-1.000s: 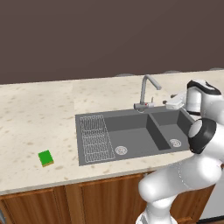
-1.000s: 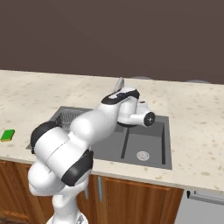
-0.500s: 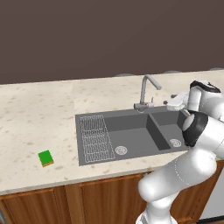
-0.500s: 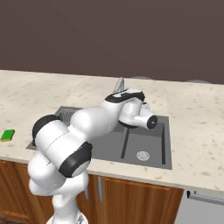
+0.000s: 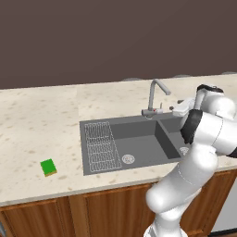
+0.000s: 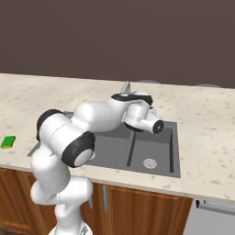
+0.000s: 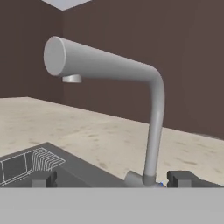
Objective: Soak the sponge with water for a few seconds and then drop it inside the sink.
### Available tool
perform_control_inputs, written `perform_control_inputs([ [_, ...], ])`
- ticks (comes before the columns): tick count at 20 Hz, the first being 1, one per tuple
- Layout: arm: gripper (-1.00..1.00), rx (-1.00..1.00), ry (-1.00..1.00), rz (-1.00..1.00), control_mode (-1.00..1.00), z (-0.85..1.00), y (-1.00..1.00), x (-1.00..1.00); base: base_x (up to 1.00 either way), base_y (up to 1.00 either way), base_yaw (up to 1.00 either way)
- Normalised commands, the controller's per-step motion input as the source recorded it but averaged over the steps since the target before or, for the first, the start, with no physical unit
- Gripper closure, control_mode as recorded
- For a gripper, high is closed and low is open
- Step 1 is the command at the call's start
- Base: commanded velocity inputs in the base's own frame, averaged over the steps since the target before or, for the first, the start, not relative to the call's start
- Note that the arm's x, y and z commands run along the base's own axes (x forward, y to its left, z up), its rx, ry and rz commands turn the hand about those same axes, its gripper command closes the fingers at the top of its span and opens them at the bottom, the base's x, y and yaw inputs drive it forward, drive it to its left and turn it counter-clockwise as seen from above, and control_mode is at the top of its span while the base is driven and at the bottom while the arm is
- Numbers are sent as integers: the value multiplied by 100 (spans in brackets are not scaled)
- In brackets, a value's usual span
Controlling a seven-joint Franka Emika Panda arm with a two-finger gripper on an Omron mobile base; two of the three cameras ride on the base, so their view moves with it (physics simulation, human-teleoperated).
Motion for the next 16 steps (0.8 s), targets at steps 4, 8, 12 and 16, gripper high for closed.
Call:
perform_control_inputs([
  [4, -100, 1, 0, 0, -100, -4, 0, 9, 0, 0, 0],
  [8, -100, 0, 0, 0, -100, -5, -3, 1, 0, 0, 0],
  [12, -100, 0, 0, 0, -100, -12, -1, 1, 0, 0, 0],
  [16, -100, 0, 0, 0, -100, -23, 0, 14, 0, 0, 0],
])
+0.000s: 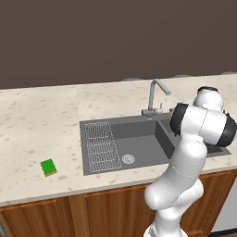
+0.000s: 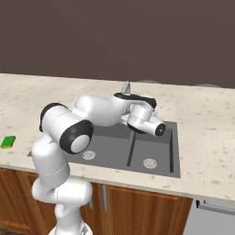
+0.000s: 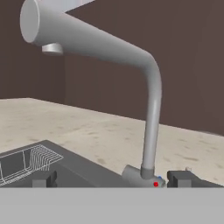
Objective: Soak the sponge with water for a few seconds and then drop it inside the sink.
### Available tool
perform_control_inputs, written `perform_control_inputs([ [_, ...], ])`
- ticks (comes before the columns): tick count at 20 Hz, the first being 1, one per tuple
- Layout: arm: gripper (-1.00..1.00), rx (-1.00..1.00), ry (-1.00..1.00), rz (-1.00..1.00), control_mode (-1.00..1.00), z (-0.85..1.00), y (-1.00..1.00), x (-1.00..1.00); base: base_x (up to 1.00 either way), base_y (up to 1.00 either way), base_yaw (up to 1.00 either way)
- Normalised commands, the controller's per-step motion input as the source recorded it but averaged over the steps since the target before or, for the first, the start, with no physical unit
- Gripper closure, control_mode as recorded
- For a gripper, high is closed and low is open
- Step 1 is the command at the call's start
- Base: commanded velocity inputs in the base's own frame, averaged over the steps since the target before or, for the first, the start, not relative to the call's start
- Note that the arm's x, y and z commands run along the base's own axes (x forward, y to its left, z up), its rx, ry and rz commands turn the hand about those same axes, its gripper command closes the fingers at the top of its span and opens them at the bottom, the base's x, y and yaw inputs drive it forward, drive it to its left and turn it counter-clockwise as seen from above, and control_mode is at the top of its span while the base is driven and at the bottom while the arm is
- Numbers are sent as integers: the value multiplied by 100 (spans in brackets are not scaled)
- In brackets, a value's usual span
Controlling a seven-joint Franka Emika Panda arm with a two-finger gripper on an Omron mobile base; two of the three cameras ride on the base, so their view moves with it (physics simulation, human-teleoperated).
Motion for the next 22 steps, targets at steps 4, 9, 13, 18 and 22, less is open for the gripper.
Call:
perform_control_inputs([
  [4, -100, 0, 0, 0, -100, -14, 0, 12, 0, 0, 0],
  [9, -100, 0, 0, 0, -100, -7, 0, 20, 0, 0, 0],
  [13, -100, 0, 0, 0, -100, -7, -1, 25, 0, 0, 0],
  [18, -100, 0, 0, 0, -100, -6, -5, 20, 0, 0, 0],
  [22, -100, 1, 0, 0, -100, -9, -4, 11, 0, 0, 0],
])
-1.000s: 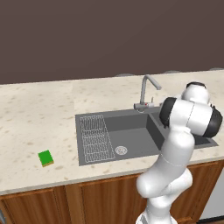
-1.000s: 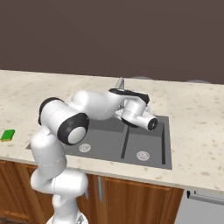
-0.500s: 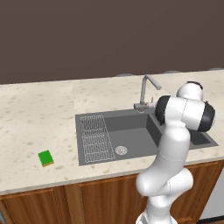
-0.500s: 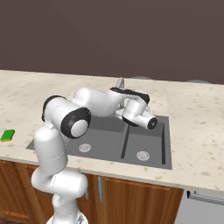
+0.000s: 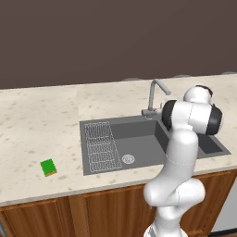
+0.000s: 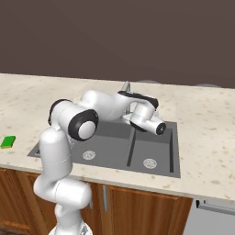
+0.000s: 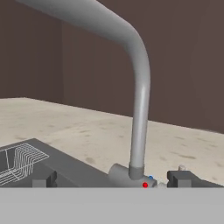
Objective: Soak the sponge with water for a few seconds and then drop it inside the sink.
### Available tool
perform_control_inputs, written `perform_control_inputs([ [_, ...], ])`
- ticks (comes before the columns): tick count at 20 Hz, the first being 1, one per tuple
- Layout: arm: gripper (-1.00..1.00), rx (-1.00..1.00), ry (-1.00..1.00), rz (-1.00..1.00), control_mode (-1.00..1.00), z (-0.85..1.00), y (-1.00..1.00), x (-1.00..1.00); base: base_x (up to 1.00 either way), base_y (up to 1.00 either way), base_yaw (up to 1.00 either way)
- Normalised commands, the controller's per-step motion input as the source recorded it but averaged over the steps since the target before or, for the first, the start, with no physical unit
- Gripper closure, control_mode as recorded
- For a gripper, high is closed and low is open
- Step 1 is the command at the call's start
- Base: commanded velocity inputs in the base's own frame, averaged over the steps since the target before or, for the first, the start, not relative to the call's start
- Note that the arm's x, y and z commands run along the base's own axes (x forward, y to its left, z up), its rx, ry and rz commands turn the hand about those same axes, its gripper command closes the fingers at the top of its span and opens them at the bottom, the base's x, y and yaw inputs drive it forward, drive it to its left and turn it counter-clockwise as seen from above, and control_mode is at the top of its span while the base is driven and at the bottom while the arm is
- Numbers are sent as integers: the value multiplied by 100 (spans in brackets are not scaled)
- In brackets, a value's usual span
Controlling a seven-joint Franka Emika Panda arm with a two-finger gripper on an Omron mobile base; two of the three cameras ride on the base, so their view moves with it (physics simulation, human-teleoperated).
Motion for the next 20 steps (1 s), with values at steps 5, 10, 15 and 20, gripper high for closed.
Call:
perform_control_inputs([
  [5, -100, 0, 0, 0, -100, -10, 0, 13, 0, 0, 0],
  [10, -100, 0, 0, 0, -100, -8, 0, 16, 0, 0, 0],
  [15, -100, 0, 0, 0, -100, -4, 0, 15, 0, 0, 0],
  [20, -100, 0, 0, 0, -100, -1, 0, 16, 0, 0, 0],
])
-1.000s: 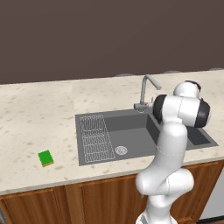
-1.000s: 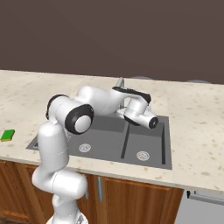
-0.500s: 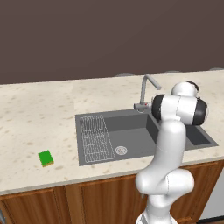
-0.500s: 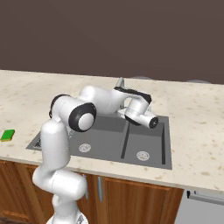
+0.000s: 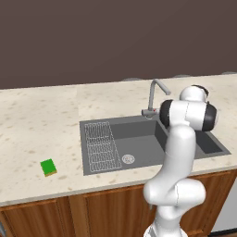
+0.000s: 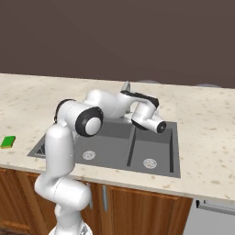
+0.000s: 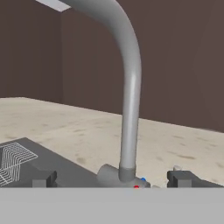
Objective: Soak the sponge with water for a few seconds and then drop it inside the sink.
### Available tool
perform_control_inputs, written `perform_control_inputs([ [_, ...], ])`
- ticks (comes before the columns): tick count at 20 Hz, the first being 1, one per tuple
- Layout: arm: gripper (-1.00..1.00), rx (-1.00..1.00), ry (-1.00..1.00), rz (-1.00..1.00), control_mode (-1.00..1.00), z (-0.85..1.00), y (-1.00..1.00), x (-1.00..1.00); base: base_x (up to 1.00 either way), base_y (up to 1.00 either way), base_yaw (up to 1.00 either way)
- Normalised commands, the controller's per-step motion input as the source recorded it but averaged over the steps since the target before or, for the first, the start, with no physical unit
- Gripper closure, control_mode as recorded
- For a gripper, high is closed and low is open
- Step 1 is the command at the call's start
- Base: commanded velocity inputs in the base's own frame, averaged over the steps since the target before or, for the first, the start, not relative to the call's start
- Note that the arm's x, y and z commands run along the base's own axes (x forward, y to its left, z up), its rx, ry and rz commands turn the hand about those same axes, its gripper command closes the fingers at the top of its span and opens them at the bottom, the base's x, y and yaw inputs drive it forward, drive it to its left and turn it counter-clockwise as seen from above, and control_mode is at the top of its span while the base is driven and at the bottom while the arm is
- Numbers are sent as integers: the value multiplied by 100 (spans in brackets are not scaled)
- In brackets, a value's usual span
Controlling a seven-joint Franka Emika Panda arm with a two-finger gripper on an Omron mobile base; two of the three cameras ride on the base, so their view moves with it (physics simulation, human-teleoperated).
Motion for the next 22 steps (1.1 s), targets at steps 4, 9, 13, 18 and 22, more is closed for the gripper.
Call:
perform_control_inputs([
  [4, -100, 0, 0, 0, -100, -3, 0, 24, 0, 0, 0],
  [9, -100, 0, 0, 0, -100, -3, 0, 20, 0, 0, 0],
  [13, -100, 0, 0, 0, -100, -5, 0, 17, 0, 0, 0],
  [18, -100, 0, 0, 0, -100, -9, 0, 18, 0, 0, 0],
  [22, -100, 0, 0, 0, -100, -14, 0, 23, 0, 0, 0],
])
